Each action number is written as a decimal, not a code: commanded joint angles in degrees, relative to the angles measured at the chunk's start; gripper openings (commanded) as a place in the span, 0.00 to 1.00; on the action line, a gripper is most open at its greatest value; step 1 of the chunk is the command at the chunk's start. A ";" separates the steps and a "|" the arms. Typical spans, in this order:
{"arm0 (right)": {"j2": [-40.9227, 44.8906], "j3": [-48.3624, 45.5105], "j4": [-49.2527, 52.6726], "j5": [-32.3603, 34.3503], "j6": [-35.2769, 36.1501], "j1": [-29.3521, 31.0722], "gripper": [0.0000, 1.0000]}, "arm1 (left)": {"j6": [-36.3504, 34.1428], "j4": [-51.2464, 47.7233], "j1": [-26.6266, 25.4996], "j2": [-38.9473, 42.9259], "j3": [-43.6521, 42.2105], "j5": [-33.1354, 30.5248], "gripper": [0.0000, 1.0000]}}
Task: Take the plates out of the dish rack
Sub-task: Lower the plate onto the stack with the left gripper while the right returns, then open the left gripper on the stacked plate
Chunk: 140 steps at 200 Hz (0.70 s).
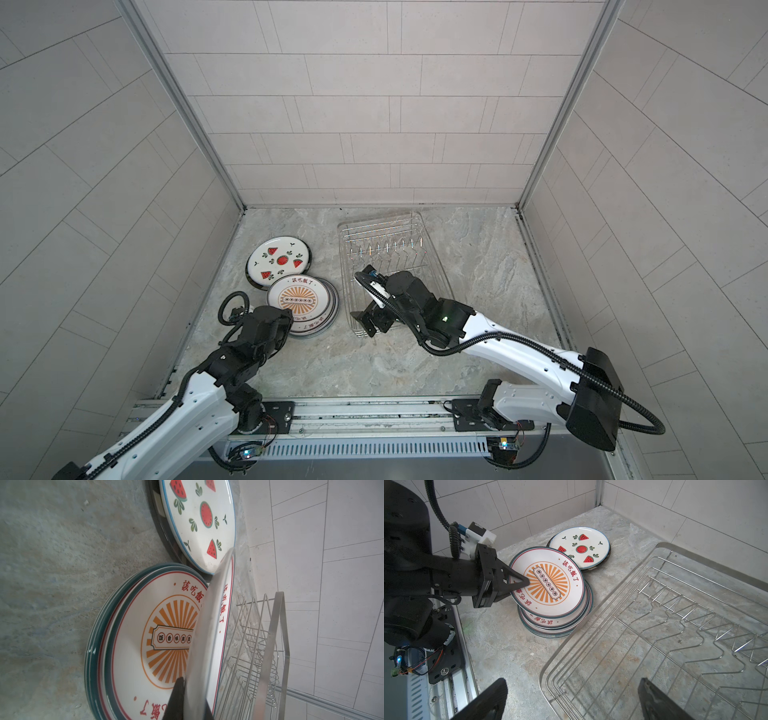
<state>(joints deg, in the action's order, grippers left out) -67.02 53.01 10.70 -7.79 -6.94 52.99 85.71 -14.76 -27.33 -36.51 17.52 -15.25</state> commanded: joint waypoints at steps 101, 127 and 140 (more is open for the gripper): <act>1.02 1.15 1.03 1.49 1.24 0.36 1.00 | 0.46 4.75 3.16 -6.28 -2.07 4.78 0.43; 0.93 1.36 1.16 1.55 1.30 0.36 1.00 | 0.35 3.44 3.16 -5.73 -1.83 2.56 0.55; 0.93 1.38 1.17 1.63 1.24 0.36 1.00 | 0.34 1.94 3.15 -5.14 -1.40 0.94 0.63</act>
<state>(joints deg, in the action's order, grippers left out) -67.02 53.01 11.03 -7.05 -6.42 52.99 85.89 -11.20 -24.49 -42.68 15.64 -10.70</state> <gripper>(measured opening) 0.992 0.582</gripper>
